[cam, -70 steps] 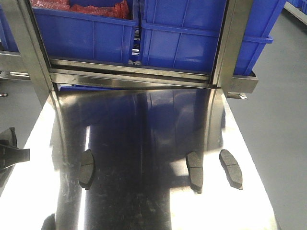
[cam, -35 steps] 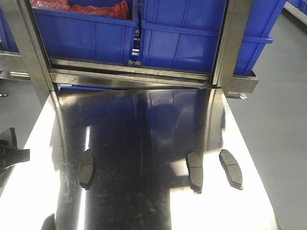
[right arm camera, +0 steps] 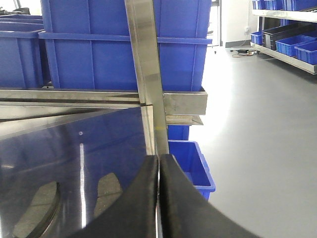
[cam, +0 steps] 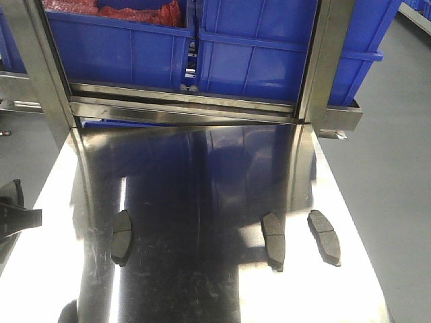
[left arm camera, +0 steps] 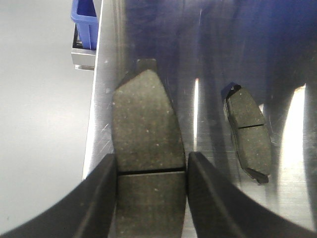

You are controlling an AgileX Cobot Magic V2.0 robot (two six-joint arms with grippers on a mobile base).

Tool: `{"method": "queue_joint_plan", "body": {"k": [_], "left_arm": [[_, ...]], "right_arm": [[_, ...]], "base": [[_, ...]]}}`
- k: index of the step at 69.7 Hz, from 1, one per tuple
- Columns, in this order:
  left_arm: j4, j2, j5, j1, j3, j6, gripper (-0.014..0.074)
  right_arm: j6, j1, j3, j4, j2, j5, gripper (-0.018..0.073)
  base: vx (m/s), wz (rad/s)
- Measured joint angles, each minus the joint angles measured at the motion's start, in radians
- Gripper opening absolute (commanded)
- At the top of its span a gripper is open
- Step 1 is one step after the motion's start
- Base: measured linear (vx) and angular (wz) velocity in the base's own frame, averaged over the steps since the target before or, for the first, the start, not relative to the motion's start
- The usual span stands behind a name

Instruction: Move and align brake pads A on conveyor

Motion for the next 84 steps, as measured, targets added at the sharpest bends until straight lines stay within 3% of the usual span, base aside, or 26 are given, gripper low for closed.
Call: {"method": "queue_joint_plan", "body": {"k": [14,33,45,55,72,78,84], "left_arm": [[0.000,0.000,0.000,0.000,0.000,0.000,0.0132],[0.000,0.000,0.000,0.000,0.000,0.000,0.0132],[0.000,0.000,0.000,0.000,0.000,0.000,0.0132],[0.000,0.000,0.000,0.000,0.000,0.000,0.0132],[0.000,0.000,0.000,0.000,0.000,0.000,0.0132],[0.000,0.000,0.000,0.000,0.000,0.000,0.0132],[0.000,0.000,0.000,0.000,0.000,0.000,0.0132]], "right_arm": [[0.000,0.000,-0.026,0.000,0.009,0.055,-0.0003],[-0.001,0.000,-0.388,-0.085,0.295,0.279,-0.0003],[-0.005,0.000,-0.478,-0.119,0.460,0.345,0.0021],[-0.005,0.000,-0.480,-0.122,0.508,0.359,0.0161],[-0.005,0.000,-0.480,-0.124,0.512,0.367,0.0575],[-0.005,0.000,-0.480,-0.125,0.512,0.376,0.0648],[-0.005,0.000,-0.480,-0.125,0.512,0.372,0.0664]], "base": [[0.00,0.00],[0.00,0.00],[0.00,0.00],[0.00,0.00],[0.00,0.00],[0.00,0.00],[0.00,0.00]]}}
